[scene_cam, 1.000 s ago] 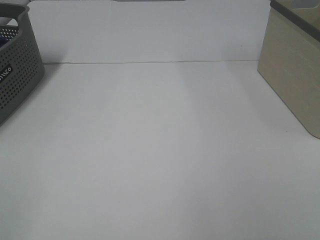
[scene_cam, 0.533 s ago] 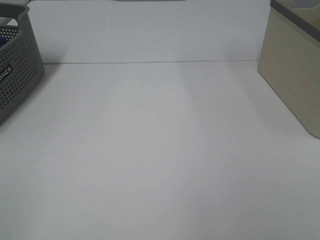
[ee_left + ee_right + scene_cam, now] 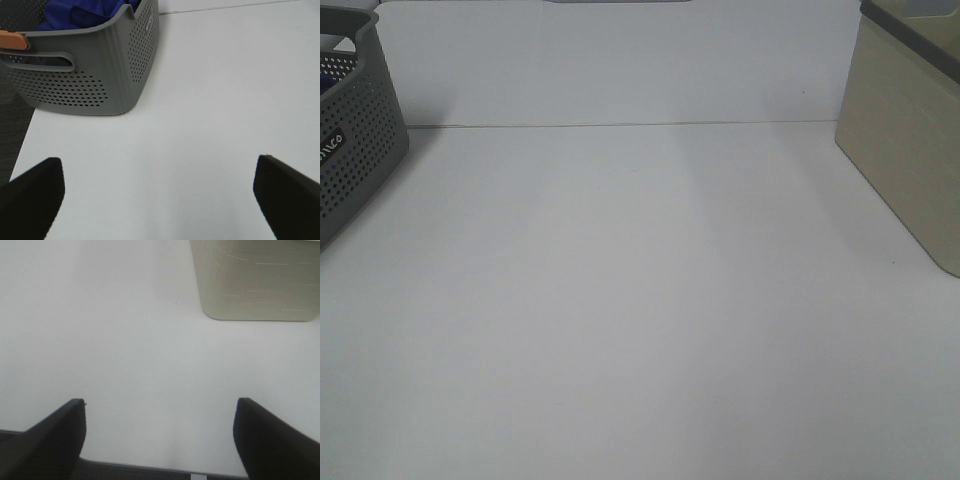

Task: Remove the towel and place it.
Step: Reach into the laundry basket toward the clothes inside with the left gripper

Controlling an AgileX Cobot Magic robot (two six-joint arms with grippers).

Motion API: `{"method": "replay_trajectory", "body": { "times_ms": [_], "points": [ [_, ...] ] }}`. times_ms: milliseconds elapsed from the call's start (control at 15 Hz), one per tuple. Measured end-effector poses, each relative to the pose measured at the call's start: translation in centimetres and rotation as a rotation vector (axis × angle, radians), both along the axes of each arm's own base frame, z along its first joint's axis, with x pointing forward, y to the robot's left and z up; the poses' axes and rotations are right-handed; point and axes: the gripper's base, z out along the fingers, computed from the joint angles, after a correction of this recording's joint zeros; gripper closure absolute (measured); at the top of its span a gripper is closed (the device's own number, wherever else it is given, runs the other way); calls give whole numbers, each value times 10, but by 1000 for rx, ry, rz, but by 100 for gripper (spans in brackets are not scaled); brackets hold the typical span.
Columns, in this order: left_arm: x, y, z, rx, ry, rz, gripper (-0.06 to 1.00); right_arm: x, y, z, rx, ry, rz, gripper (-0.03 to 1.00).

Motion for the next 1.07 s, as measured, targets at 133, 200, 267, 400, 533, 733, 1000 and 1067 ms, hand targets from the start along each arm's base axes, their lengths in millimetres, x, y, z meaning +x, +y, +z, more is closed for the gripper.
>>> {"method": "replay_trajectory", "body": {
  "times_ms": [133,200,267,400,533,733,1000,1067],
  "points": [
    [0,0,0,0,0,0,-2,0,0,0,0,0,0,18],
    [0,0,0,-1,0,-1,-2,0,0,0,0,0,0,18],
    [0,0,0,-1,0,-1,-2,0,0,0,0,0,0,18],
    [0,0,0,-2,0,-1,-2,0,0,0,0,0,0,18],
    [0,0,1,3,9,-4,-2,0,0,0,0,0,0,18],
    [5,0,29,119,113,-70,-2,0,0,0,0,0,0,18],
    [51,4,84,403,259,-225,-2,0,0,0,0,0,0,18],
    [67,6,96,488,293,-260,-2,0,0,0,0,0,0,18]
  ]
}}
